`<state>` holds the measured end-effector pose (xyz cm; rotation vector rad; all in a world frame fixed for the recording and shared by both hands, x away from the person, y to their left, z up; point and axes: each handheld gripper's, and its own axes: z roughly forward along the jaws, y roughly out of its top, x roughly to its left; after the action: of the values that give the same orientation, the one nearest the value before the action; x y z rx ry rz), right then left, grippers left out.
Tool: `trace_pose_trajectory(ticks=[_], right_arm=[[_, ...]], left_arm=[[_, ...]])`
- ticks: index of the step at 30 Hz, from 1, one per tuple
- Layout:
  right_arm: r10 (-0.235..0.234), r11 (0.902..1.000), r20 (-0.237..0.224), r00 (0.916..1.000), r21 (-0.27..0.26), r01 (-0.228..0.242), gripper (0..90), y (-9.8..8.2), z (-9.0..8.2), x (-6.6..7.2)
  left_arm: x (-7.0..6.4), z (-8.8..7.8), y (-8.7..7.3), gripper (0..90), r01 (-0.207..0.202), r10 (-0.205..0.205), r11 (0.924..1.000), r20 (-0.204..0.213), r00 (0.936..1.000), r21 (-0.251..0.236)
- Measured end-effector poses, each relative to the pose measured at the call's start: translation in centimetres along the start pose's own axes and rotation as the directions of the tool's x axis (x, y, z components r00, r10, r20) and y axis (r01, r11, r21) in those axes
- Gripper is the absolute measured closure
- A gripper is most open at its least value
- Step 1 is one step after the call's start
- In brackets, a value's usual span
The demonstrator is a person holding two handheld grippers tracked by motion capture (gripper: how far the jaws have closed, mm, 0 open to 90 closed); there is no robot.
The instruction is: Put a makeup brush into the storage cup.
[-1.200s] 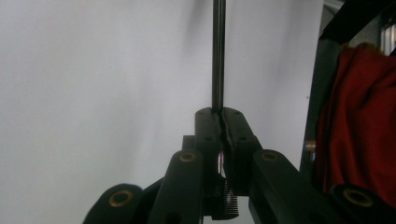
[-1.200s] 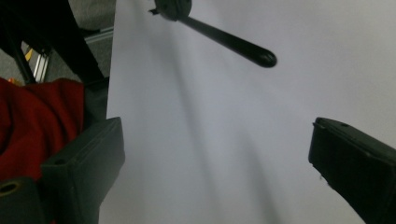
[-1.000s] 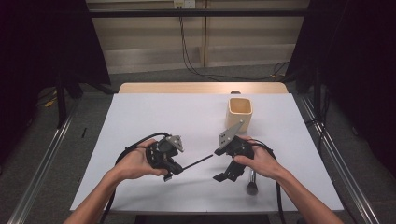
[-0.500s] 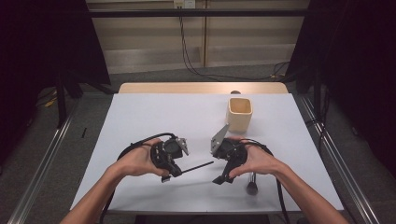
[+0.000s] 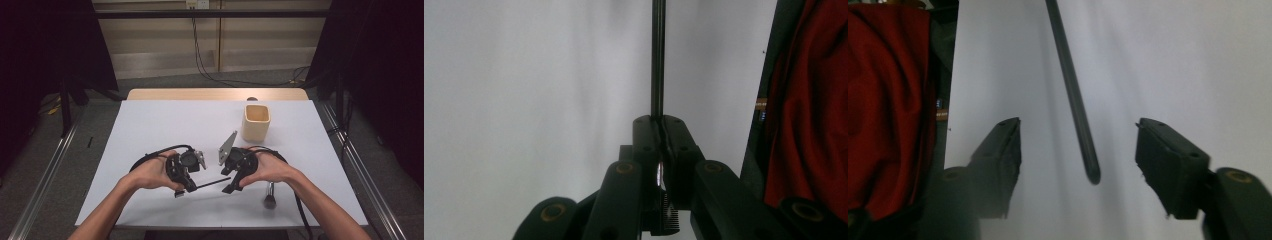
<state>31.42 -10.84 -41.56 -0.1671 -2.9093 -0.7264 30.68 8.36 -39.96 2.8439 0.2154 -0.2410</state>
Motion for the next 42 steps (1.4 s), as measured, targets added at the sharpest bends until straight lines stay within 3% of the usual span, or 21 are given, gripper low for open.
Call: trace_pose_trajectory(ticks=[5,6,7,10,11,17,19,22,23,25,27,36,37,40,42], right_arm=[[-0.001,0.9996,-0.015,0.9999,0.027,0.001,49.9,0.2,0.4,0.2],[-0.019,0.9997,-0.010,0.9998,0.018,0.019,53.7,0.2,0.4,0.1],[-0.019,0.9997,-0.009,0.9998,0.012,0.019,55.7,0.2,0.4,0.1],[-0.024,0.9997,-0.006,0.9997,0.002,0.024,64.2,0.2,0.3,0.1],[-0.023,0.9997,-0.010,0.9997,0.002,0.023,67.2,0.2,0.3,0.1],[-0.023,0.9997,-0.018,0.9996,0.006,0.023,75.5,0.2,0.6,0.2],[-0.029,0.9996,-0.014,0.9995,0.008,0.029,78.0,0.3,0.7,0.1],[-0.027,0.9995,-0.018,0.9995,0.015,0.027,82.3,0.2,0.8,0.1],[-0.018,0.9997,-0.023,0.9996,0.019,0.018,82.9,0.2,0.8,0.1],[-0.017,0.9995,-0.023,0.9996,0.028,0.018,83.6,0.1,0.8,0.1],[-0.045,0.9988,-0.013,0.9989,0.019,0.045,84.4,0.1,1.0,0.0],[-0.059,0.9981,-0.040,0.9974,0.016,0.060,86.2,0.0,1.2,0.0],[-0.054,0.9983,-0.043,0.9976,0.019,0.055,86.3,0.0,1.1,0.0],[-0.053,0.9984,-0.043,0.9977,0.018,0.054,86.3,-0.1,1.1,0.0],[-0.044,0.9987,-0.054,0.9976,0.025,0.045,86.3,-0.2,1.1,0.0]], left_arm=[[0.0,0.3,0.0,85.7,0.012,-0.012,0.9999,0.002,0.9999,-0.010],[0.1,0.3,0.0,85.7,-0.004,0.004,1.0000,0.003,1.0000,0.002],[0.0,0.4,0.0,85.7,0.011,-0.011,0.9999,0.004,0.9999,-0.012],[0.1,0.5,0.0,85.7,-0.009,0.009,0.9999,0.013,0.9999,0.005],[0.0,0.6,0.0,85.7,0.003,-0.003,1.0000,0.012,0.9999,-0.004],[0.0,0.8,-0.1,85.7,0.010,-0.009,0.9998,0.014,0.9999,-0.020],[0.1,0.8,0.0,85.7,-0.009,0.009,0.9999,0.017,0.9998,-0.008],[0.0,1.0,0.0,85.7,0.007,-0.007,0.9998,0.020,0.9998,-0.019],[0.1,0.9,0.1,85.7,-0.010,0.010,0.9999,0.019,0.9998,-0.009],[0.0,1.0,0.1,85.7,0.007,-0.007,0.9997,0.015,0.9999,-0.024],[0.1,1.0,0.1,85.5,0.003,-0.003,0.9997,0.014,0.9999,-0.025],[0.4,1.0,-0.1,84.3,-0.028,0.028,0.9995,0.009,0.9996,-0.014],[0.4,1.1,-0.2,83.8,-0.010,0.010,0.9993,0.010,0.9999,-0.036],[0.6,1.4,-0.4,81.0,-0.013,0.014,0.9975,0.013,0.9998,-0.069],[0.6,1.6,-0.5,74.3,-0.009,0.009,0.9964,0.003,1.0000,-0.084]])
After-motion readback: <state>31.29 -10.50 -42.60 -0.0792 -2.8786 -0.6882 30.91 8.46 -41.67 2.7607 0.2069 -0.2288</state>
